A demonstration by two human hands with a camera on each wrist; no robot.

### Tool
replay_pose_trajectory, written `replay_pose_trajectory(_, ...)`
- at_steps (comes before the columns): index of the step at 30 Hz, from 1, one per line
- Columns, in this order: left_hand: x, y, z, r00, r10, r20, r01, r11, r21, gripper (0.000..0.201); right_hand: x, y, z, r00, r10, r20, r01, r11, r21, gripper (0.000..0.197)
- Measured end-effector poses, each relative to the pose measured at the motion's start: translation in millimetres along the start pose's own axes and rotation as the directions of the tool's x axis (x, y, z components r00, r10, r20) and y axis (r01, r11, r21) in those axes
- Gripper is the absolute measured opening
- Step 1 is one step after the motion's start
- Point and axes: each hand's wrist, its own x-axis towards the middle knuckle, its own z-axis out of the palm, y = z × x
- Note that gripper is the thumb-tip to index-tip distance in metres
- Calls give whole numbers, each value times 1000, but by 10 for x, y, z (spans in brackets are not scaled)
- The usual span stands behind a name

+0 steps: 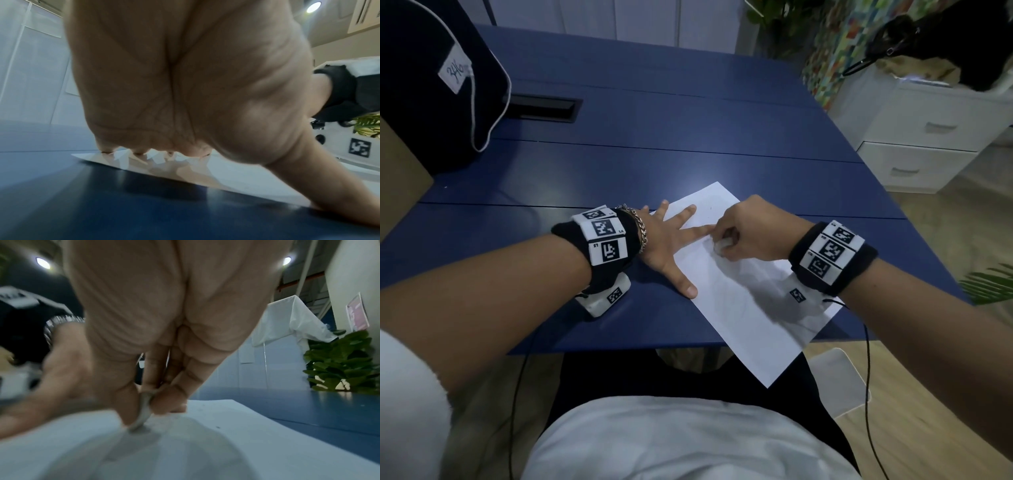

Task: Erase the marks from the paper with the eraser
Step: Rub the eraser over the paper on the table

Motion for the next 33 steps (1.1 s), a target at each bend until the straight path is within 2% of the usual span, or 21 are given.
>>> replay_pose_trajectory(2, 0, 0, 0, 1000, 0, 5, 0, 1000, -2, 143, -65, -36, -15, 993, -37, 114, 36, 999, 14, 21)
replay_pose_trajectory(4, 6, -2, -3, 1000, -2, 9, 2, 1000, 2, 143, -77, -34, -40, 987, -54, 154, 50, 998, 33, 21)
replay_pose_trajectory(8, -6, 5, -11, 1000, -8, 11, 8, 1000, 1, 143, -15, 48, -9, 999, -39, -27, 40, 999, 16, 24)
replay_pose_trajectory(9, -8, 8, -9, 1000, -6, 11, 6, 1000, -3, 143, -27, 53, -12, 999, -36, -29, 37, 999, 26, 22)
replay_pose_trajectory(12, -12, 15, -14, 1000, -10, 13, 10, 1000, -7, 145, -103, 1, -99, 984, -41, 172, 34, 998, 49, 15)
replay_pose_trajectory(14, -12, 29, -26, 1000, -13, 22, 13, 1000, -6, 145, -89, -8, -145, 973, -47, 226, 34, 998, 61, 14)
replay_pose_trajectory(18, -30, 28, -28, 1000, -17, 14, 17, 1000, -5, 144, 42, 57, -79, 999, 1, 39, -3, 999, 45, 24)
replay_pose_trajectory(20, -30, 33, -25, 1000, -17, 17, 17, 1000, -7, 144, -6, 35, -43, 1000, -5, 25, 4, 998, 61, 23)
replay_pose_trajectory(24, -13, 21, -19, 1000, -16, 15, 16, 1000, 1, 145, -195, -78, -53, 964, -86, 253, 64, 994, 93, 15)
replay_pose_trajectory(25, -8, 20, -14, 1000, -14, 13, 14, 1000, 0, 146, -196, -61, -46, 967, -84, 242, 64, 994, 90, 15)
replay_pose_trajectory(27, -9, 17, -7, 1000, -9, 12, 9, 1000, -4, 146, -156, 26, -22, 994, -35, 101, 27, 997, 74, 14)
replay_pose_trajectory(29, -14, 16, -1, 1000, -8, 13, 8, 1000, -6, 146, -161, 47, 19, 1000, 15, -9, -14, 998, 64, 9)
replay_pose_trajectory(31, -13, 10, -3, 1000, -10, 11, 10, 1000, -11, 147, -233, -49, 77, 1000, -5, 9, 5, 999, 33, 8)
replay_pose_trajectory(33, -1, 8, -4, 1000, -7, 9, 7, 1000, -11, 148, -329, -162, 128, 993, -81, 88, 81, 997, 11, 11)
